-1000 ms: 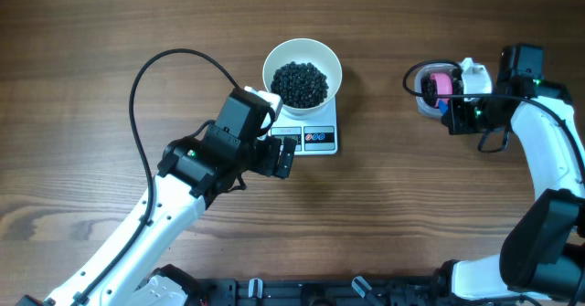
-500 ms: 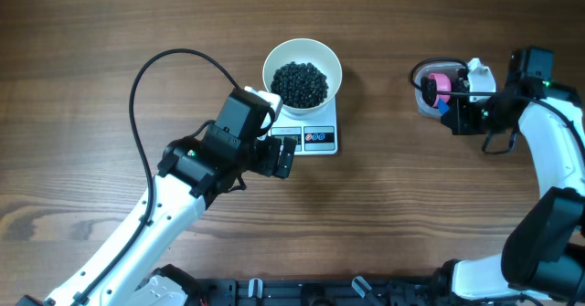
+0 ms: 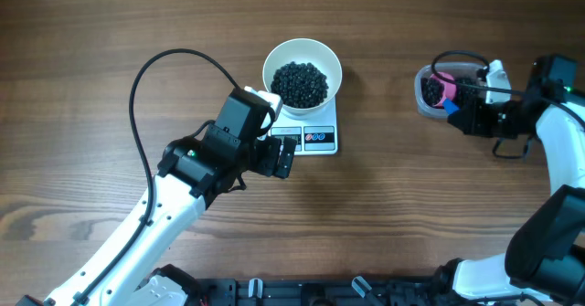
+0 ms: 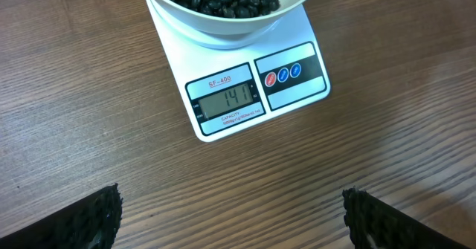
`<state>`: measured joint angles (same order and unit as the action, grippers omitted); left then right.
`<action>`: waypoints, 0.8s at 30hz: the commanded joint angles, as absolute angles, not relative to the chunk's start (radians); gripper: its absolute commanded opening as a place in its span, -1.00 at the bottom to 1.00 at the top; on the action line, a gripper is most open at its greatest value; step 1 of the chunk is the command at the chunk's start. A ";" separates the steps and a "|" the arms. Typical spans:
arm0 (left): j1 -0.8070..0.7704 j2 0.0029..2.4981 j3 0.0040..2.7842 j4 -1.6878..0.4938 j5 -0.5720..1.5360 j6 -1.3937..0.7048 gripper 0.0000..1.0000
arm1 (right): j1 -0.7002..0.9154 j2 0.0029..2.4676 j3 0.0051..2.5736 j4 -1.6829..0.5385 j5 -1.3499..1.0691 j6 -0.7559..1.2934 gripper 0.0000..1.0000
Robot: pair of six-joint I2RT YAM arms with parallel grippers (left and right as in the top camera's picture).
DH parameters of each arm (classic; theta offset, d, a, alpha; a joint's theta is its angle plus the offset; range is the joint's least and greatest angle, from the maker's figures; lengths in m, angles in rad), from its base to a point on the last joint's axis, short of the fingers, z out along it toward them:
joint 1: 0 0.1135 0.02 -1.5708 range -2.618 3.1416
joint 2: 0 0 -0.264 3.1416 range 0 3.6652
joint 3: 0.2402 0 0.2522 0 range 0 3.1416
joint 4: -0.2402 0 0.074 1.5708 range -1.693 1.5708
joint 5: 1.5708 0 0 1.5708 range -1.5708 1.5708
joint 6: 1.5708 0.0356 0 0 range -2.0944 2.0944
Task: Scoop item into bowl and weigh 150g on scale
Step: 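Dip the scoop into the tub beans with the right gripper, then lift the filled scoop and carry it over the white bowl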
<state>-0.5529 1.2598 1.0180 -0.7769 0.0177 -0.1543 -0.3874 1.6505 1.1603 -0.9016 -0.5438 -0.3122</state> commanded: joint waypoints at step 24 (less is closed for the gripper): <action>-0.545 1.260 1.006 -0.774 0.026 -0.142 1.00 | -0.575 1.655 1.164 -0.903 -0.992 -0.199 -0.91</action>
<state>-0.5529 1.2598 1.0180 -0.7769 0.0177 -0.1543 -0.5690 1.6505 1.1603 -0.9024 -0.8547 -0.2298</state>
